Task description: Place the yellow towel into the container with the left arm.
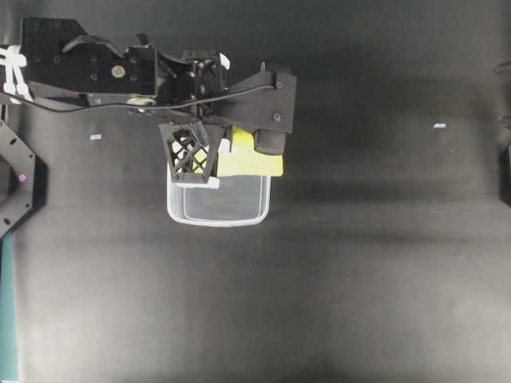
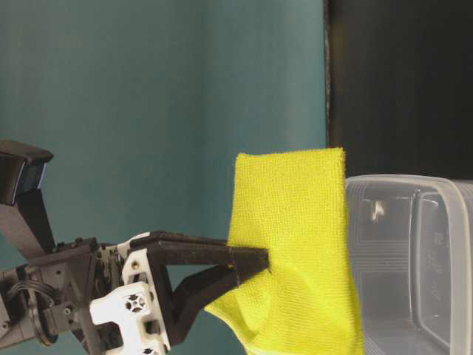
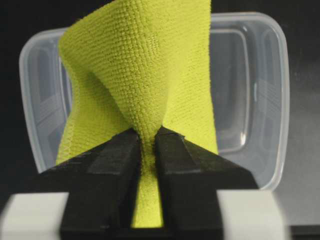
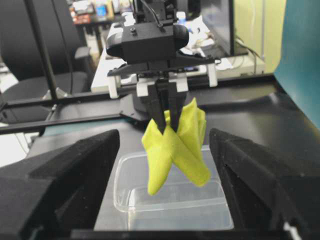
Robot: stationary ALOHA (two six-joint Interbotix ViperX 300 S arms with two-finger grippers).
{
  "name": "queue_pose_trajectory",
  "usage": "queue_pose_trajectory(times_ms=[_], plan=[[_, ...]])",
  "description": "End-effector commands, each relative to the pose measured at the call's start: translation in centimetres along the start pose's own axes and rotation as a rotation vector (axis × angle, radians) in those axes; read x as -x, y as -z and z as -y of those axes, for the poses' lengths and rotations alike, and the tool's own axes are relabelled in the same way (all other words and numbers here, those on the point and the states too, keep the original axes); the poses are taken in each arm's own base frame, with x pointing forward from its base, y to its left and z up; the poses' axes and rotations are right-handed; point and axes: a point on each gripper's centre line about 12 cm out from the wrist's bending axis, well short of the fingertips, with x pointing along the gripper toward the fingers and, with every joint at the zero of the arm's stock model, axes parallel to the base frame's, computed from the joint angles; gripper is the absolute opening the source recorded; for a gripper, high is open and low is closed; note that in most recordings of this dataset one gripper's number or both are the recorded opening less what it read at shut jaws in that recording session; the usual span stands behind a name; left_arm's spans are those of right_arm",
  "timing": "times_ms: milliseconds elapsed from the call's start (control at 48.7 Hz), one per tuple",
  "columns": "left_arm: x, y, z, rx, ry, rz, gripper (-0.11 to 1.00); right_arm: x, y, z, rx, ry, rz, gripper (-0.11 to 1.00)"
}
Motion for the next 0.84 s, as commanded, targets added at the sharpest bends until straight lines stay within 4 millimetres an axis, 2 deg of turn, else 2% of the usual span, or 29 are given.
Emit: queue_pose_trajectory(times_ms=[0,144,226,267,390,514,637,740,822], plan=[[0.8,-0.1,-0.1,0.002,-0.008,0.038,0.21,-0.1,-0.3,0.0,-0.003,0.001,0.011,0.71],[0.4,0.1,-0.1,0.032,-0.007,0.024,0.67,-0.1,-0.3,0.0,-0.003,0.001,0.011,0.71],[0.8,-0.1,-0.5,0.075,-0.012,0.035,0.86,-0.1,-0.3,0.0,-0.003,0.001,0.009,0.71],[1.0,-0.2,-0.7,0.096,-0.013,0.043,0.9,-0.1,-0.3,0.0,-0.003,0.001,0.009,0.71],[2.6,-0.1,-0.6,0.111,-0.015,0.071,0.86,-0.1,-0.2,0.0,-0.003,0.001,0.005,0.71],[5.9,0.0,-0.2,0.11,-0.018,0.16,0.87,-0.1,-0.2,0.0,-0.003,0.001,0.005,0.71],[10.1,0.3,0.7,0.09,-0.019,0.303,0.87,-0.1,0.0,0.0,-0.002,0.001,0.0,0.71],[12.8,1.4,1.3,0.081,-0.019,0.416,0.87,-0.1,0.2,0.0,-0.002,0.002,-0.004,0.71],[13.9,2.9,1.5,0.09,-0.02,0.483,0.87,-0.1,0.4,0.1,-0.002,0.002,-0.011,0.71]])
